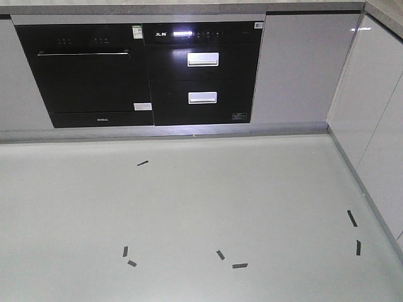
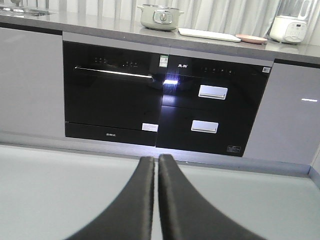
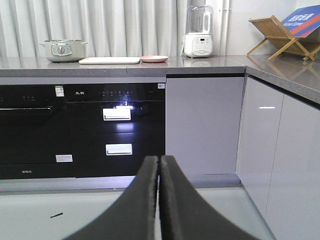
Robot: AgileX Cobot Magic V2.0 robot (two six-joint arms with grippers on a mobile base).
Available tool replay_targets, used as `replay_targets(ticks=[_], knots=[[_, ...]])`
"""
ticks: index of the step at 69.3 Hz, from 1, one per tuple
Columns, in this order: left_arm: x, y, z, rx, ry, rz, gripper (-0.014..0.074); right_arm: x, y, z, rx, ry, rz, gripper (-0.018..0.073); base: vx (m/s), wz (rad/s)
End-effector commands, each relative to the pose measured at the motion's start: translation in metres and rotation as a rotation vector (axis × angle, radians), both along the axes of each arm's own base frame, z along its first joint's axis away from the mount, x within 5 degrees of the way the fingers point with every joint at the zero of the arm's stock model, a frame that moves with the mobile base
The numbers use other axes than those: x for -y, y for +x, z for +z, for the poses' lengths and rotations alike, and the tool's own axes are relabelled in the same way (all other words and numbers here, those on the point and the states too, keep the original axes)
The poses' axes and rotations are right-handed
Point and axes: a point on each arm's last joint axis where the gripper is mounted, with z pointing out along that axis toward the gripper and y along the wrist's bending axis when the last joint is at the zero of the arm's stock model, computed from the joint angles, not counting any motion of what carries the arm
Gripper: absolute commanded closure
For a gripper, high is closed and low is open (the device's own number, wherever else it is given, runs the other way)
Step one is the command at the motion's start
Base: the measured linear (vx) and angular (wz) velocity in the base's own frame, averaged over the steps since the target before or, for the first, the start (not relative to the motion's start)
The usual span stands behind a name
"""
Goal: Transfer vegetables to tray and serve
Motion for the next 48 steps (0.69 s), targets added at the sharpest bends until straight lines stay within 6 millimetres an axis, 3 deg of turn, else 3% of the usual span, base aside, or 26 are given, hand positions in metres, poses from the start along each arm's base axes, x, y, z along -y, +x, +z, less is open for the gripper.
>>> replay_targets(ticks=[1,48], knots=[[0.0014,0.0004,-0.0019,0.055,-0.013,-0.015,0.0602,-0.0013,-0.0002,0.0011,0.059,-0.018,0.011,0.0561,0.0,0.0],[0.0014,0.0004,-0.0019,0.055,-0.013,-0.015,0.0602,-0.0013,-0.0002,0.0011,0.059,-0.018,0.011,0.0561,0.0,0.0]])
